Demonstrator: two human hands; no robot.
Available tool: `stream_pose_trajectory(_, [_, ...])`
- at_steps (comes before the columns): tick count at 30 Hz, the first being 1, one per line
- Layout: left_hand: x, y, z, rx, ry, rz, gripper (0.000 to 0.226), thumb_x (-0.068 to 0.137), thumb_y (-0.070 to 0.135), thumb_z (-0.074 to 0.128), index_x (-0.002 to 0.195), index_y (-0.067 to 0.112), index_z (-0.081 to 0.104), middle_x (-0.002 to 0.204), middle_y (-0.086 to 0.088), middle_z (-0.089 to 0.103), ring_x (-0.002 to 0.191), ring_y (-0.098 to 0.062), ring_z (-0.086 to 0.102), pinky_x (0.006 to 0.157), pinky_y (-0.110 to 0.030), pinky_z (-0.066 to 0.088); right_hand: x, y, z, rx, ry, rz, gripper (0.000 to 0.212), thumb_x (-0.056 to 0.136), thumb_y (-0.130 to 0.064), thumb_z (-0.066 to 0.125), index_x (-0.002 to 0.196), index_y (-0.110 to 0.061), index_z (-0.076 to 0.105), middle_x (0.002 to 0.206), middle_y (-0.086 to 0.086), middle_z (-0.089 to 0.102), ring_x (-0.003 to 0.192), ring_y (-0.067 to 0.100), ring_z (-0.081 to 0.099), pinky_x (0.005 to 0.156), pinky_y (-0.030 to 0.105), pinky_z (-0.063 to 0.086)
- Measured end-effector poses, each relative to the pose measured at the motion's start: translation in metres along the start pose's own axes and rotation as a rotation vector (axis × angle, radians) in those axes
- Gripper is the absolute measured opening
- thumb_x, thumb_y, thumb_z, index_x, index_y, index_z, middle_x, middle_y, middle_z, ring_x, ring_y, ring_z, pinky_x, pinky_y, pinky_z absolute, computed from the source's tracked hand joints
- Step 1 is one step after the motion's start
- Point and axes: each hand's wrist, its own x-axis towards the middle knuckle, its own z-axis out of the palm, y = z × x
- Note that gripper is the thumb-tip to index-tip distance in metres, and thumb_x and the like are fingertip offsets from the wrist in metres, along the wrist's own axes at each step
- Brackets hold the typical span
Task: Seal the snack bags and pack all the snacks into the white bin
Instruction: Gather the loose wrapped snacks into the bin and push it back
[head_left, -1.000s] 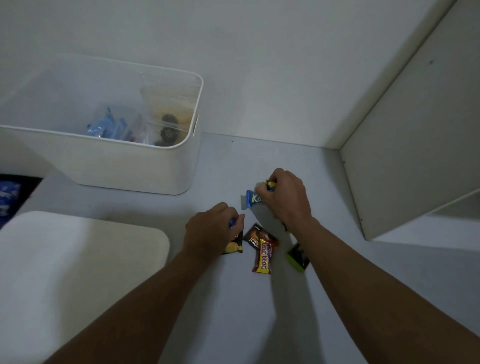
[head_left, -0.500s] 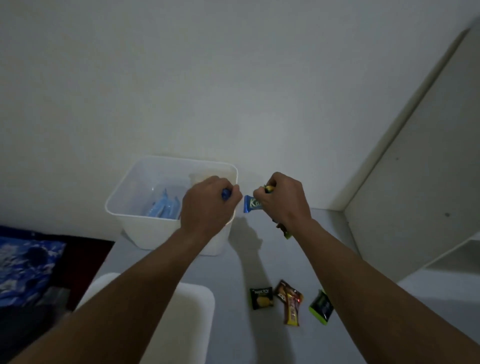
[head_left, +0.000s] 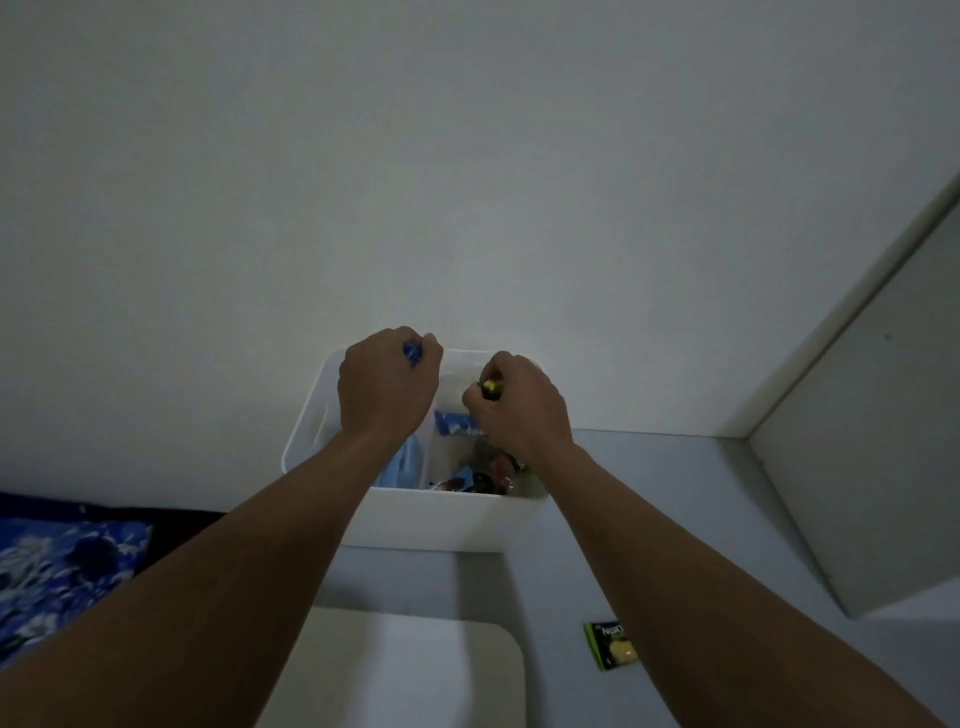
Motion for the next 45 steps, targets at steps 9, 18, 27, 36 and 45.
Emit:
stream_pose_trajectory(9, [-0.015, -0.004, 0.034, -0.085, -0.154, -0.034, 0.031, 0.094, 0.037, 0.055, 0.076, 0.017, 0.071, 0.072, 0.003, 0.068, 0.065, -0.013, 0.062, 0.069, -0.031, 0.057, -0.018, 0.046, 0.000, -0.250, -0.044, 0.058, 0.045, 0.105, -0.037, 0.031, 0.139, -0.013, 0.048, 0.145, 0.009, 0.047, 0.131, 0.024, 0.044, 0.104, 0.037, 0.041])
stream_pose_trajectory(18, [-0.042, -0.004, 0.066, 0.070, -0.432, 0.017, 0.050, 0.095, 0.061, 0.038, 0.089, 0.025, 0.071, 0.089, 0.003, 0.070, 0.083, -0.018, 0.065, 0.081, -0.034, 0.052, -0.031, 0.067, -0.004, -0.133, -0.324, 0.170, 0.061, 0.107, -0.045, 0.018, 0.156, -0.009, 0.020, 0.164, 0.008, 0.016, 0.151, 0.019, 0.016, 0.123, 0.040, 0.013])
stream_pose_trajectory(27, [-0.065, 0.003, 0.048, 0.225, -0.373, 0.243, 0.038, 0.093, 0.051, 0.050, 0.101, 0.020, 0.071, 0.100, -0.002, 0.072, 0.093, -0.023, 0.061, 0.078, -0.032, 0.044, -0.046, 0.075, -0.022, -0.107, -0.372, 0.164, 0.067, 0.104, -0.054, 0.019, 0.157, -0.013, 0.017, 0.165, 0.007, 0.011, 0.152, 0.018, 0.010, 0.121, 0.035, 0.011])
stream_pose_trajectory(36, [-0.195, 0.062, 0.057, 0.140, -0.320, 0.388, 0.016, 0.096, 0.034, 0.053, 0.099, 0.020, 0.062, 0.088, 0.001, 0.062, 0.081, -0.017, 0.057, 0.067, -0.028, 0.045, -0.117, 0.154, -0.077, -0.113, -0.391, 0.208, 0.069, 0.102, -0.057, 0.022, 0.157, -0.017, 0.020, 0.165, 0.006, 0.011, 0.152, 0.019, 0.011, 0.122, 0.038, 0.012])
stream_pose_trajectory(45, [-0.314, 0.066, 0.168, 0.246, -0.790, 0.354, 0.051, 0.101, 0.029, 0.040, 0.151, 0.023, 0.031, 0.153, -0.009, 0.039, 0.141, -0.028, 0.036, 0.111, -0.044, 0.036, -0.217, 0.277, -0.080, -0.153, -0.509, 0.413, 0.067, 0.099, -0.063, 0.022, 0.158, -0.032, 0.011, 0.166, 0.011, 0.003, 0.153, 0.028, -0.002, 0.120, 0.054, 0.001])
